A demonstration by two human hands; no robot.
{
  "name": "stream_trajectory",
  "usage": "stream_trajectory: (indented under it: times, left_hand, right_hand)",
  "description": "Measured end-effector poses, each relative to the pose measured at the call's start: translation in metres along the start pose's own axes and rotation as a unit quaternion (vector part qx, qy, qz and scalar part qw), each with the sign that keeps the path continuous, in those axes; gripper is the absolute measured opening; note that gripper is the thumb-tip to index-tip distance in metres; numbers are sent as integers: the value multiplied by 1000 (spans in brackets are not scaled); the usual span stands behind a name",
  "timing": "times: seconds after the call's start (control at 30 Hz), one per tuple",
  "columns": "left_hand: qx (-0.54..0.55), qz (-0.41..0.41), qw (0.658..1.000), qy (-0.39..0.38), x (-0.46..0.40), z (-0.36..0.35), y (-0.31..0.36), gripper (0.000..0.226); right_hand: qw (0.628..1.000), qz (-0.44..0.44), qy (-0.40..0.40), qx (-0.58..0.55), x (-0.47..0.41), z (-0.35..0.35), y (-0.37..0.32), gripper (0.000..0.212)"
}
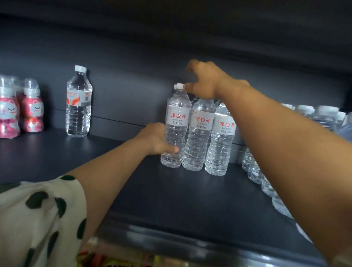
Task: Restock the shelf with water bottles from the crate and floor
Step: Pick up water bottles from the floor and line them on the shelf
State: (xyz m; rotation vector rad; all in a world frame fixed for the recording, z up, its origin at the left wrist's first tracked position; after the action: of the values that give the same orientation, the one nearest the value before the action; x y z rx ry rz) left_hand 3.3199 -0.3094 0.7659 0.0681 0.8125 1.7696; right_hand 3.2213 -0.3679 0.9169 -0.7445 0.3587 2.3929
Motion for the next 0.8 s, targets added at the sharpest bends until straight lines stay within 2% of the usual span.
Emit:
stream_trajectory:
  times: [0.17,0.33,0.43,0.6,0.8]
  left_hand:
    - [-39,-15,999,26,41,26,26,48]
    - [-86,-29,995,35,86,40,50,44]
    - [-98,-62,993,13,126,37,67,35]
    - [-96,-117,987,-47,212,6,79,48]
    - [-117,-170,970,-129,319,-64,70,39]
  right_hand:
    - [999,27,19,6,54,9,-10,44]
    - [996,1,-75,45,131,6,-16,33]
    - [991,-20,-114,67,190,12,-24,38]
    - [988,-62,-131,57,293,20,-54,43]
    - [978,-96,-182,46,421,-16,-94,51]
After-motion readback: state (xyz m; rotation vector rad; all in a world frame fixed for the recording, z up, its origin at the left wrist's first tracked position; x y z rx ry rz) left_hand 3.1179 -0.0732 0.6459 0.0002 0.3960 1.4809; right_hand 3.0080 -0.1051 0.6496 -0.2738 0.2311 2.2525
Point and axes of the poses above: each hand's wrist, its own x-axis away from the middle knuckle, its own z-axis out of the back of the hand, y = z × x, the point moved 6 cm from there along -x, towards the middle knuckle
